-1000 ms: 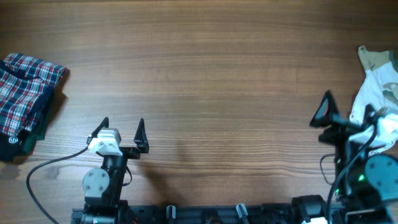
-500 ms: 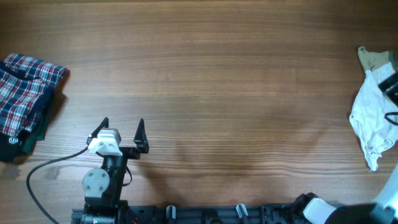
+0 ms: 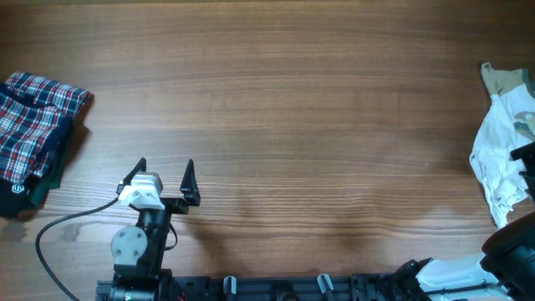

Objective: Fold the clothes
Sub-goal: 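Reach the right gripper to the white garment and grasp it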

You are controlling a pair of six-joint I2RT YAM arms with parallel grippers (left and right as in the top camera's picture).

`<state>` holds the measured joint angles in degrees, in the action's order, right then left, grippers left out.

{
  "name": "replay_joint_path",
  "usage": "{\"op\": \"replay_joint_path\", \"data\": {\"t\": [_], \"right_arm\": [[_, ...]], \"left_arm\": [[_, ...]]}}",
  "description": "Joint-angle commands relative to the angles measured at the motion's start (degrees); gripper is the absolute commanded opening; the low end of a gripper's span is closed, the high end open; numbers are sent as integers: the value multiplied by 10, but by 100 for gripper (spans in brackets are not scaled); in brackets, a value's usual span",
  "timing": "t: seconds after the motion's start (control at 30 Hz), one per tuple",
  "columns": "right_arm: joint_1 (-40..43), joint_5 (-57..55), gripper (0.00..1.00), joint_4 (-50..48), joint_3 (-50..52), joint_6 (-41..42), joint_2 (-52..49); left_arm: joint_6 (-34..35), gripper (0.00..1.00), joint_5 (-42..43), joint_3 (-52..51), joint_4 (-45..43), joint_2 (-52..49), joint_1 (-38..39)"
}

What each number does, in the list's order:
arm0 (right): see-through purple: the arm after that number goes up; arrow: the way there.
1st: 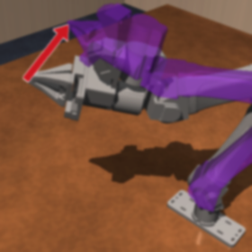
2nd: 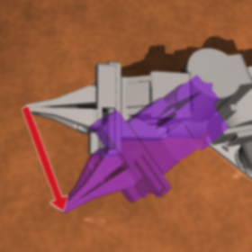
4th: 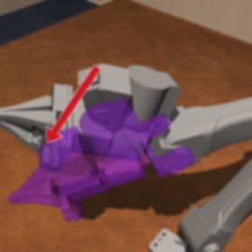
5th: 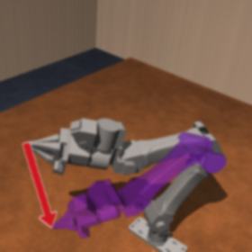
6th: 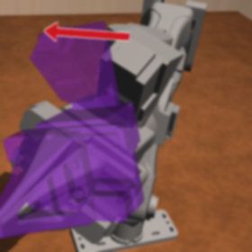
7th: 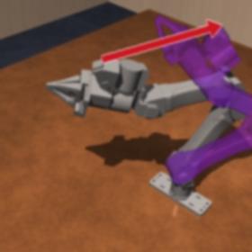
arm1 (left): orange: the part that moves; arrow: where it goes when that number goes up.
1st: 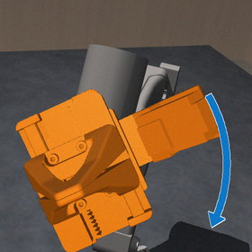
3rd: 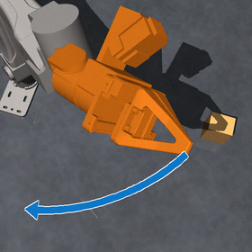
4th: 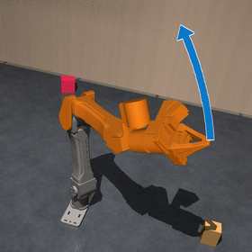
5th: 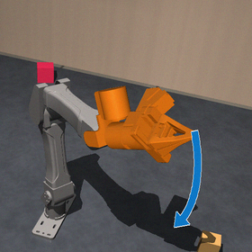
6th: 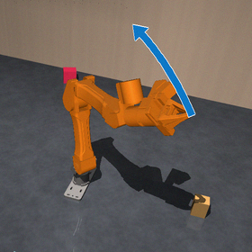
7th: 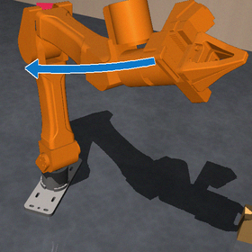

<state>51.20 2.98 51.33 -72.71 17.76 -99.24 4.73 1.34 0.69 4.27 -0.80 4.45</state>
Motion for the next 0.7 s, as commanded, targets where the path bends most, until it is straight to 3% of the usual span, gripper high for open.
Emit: {"op": "replay_joint_path", "data": {"t": [0.0, 0.1, 0.17, 0.43, 0.53, 0.63, 0.67], "right_arm": [[14, 0, 67, -27, 46, 5, -7], [24, -14, 71, -47, 82, 10, -8], [35, -21, 86, -57, 95, 19, -8], [50, -21, 87, -72, 95, 19, -52], [50, -21, 78, -83, 95, 19, -77], [50, -21, 50, -102, 95, 19, -85], [50, -18, 34, -104, 95, 19, -85]], "left_arm": [[-11, 100, -4, -3, 1, 4, 3], [-11, 100, -3, -3, 1, 4, 3], [-11, 100, -4, -3, 1, 4, 3], [-11, 100, -3, -3, 1, 4, 3], [-11, 100, -4, -3, 1, 4, 3], [-11, 100, -3, -3, 1, 4, 3], [-11, 100, -3, -3, 1, 4, 3]]}}
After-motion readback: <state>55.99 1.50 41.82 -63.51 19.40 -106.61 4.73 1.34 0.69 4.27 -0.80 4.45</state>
